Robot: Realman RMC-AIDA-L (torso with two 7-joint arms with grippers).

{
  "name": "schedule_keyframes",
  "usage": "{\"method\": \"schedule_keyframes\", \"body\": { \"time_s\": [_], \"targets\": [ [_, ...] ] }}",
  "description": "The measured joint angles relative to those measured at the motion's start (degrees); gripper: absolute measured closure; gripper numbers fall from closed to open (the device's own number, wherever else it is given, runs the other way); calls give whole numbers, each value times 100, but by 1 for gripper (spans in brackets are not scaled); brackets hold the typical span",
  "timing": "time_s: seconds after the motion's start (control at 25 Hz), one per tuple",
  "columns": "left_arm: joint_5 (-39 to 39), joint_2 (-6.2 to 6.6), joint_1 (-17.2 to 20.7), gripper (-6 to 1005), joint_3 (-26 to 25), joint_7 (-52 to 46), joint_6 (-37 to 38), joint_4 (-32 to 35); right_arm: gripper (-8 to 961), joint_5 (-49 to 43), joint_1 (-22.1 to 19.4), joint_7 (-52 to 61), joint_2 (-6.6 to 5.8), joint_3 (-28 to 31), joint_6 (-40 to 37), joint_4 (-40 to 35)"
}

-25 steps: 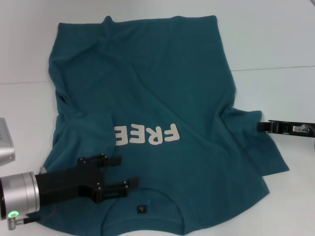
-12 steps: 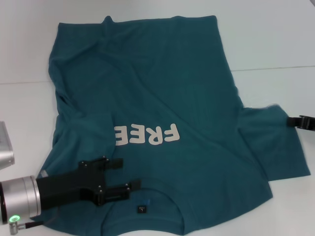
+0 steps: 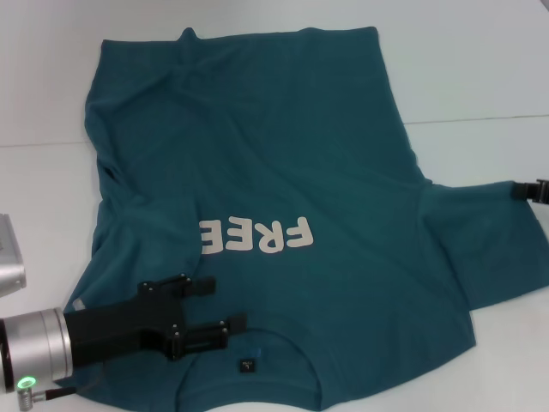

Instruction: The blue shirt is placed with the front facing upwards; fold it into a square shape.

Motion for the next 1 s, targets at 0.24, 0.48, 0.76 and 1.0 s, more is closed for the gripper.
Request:
{"method": "schedule_keyframes", "body": {
  "time_s": [0.24, 0.48, 0.76, 1.0],
  "targets": [
    [-19, -2, -10, 156, -2, -3, -2, -12, 943, -41, 190, 67, -66, -49, -59, -39],
    [-115, 4, -17, 156, -18, -3, -26, -70, 944, -63, 393, 76, -145, -64, -92, -46],
    [-146, 4, -15, 156, -18, -3, -53, -70, 943, -78, 548, 110, -210, -104, -145, -47],
    [-175, -2, -8, 156, -17, -3, -54, -92, 944, -81, 633, 113, -170, -266, -242, -121]
  ]
}}
